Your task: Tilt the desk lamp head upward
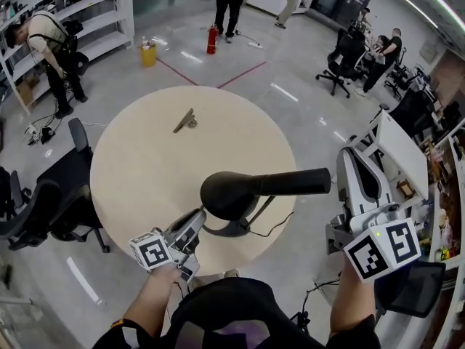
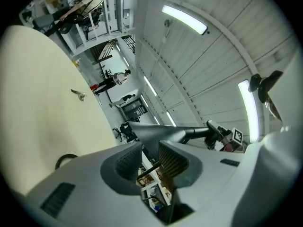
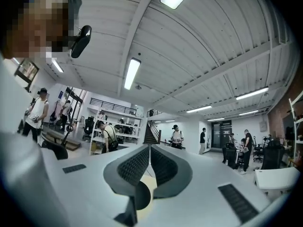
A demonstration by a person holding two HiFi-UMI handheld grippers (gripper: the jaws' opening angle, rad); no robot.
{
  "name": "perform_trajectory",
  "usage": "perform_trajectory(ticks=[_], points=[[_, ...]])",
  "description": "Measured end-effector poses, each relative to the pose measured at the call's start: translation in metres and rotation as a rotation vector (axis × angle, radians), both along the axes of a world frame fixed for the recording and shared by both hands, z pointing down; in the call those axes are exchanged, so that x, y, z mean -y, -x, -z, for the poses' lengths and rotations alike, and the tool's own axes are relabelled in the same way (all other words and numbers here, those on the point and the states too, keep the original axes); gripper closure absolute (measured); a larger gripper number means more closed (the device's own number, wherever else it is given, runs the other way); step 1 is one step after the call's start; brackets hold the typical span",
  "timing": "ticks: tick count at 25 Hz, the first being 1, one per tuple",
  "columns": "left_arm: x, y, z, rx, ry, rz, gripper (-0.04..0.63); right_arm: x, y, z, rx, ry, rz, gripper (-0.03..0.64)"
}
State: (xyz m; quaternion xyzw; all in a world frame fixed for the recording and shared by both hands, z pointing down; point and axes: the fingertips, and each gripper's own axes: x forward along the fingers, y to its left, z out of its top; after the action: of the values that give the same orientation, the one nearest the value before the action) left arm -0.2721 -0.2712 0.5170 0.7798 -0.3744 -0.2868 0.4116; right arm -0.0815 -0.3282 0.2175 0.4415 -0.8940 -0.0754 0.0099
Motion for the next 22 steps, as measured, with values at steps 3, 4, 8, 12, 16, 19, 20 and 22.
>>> perform_trajectory(ticks=[3, 4, 8, 12, 16, 19, 20, 22], points=[[0.004, 0.0, -0.005, -0.041, -0.011, -0.008, 0.457, 0.009, 0.011, 0.001, -0.038, 0.009, 0.026, 0.6], [0.006, 0.002, -0.007, -0.051, -0.017, -0.012, 0.451, 0.012, 0.016, -0.001, -0.05, 0.014, 0.033, 0.6], [0.011, 0.003, -0.016, -0.094, -0.044, -0.053, 0.441, 0.021, 0.034, -0.017, -0.096, 0.038, 0.054, 0.6], [0.014, 0.003, -0.009, -0.11, -0.063, -0.08, 0.44, 0.029, 0.045, -0.026, -0.119, 0.06, 0.064, 0.6], [0.019, 0.005, -0.004, -0.122, -0.064, -0.106, 0.44, 0.035, 0.047, -0.027, -0.122, 0.08, 0.062, 0.6], [0.023, 0.006, -0.006, -0.144, -0.062, -0.121, 0.44, 0.039, 0.046, -0.034, -0.115, 0.096, 0.061, 0.6], [0.025, 0.006, -0.006, -0.149, -0.062, -0.123, 0.44, 0.039, 0.046, -0.034, -0.107, 0.099, 0.061, 0.6], [0.028, 0.006, -0.004, -0.153, -0.061, -0.131, 0.44, 0.039, 0.045, -0.033, -0.09, 0.097, 0.058, 0.6]])
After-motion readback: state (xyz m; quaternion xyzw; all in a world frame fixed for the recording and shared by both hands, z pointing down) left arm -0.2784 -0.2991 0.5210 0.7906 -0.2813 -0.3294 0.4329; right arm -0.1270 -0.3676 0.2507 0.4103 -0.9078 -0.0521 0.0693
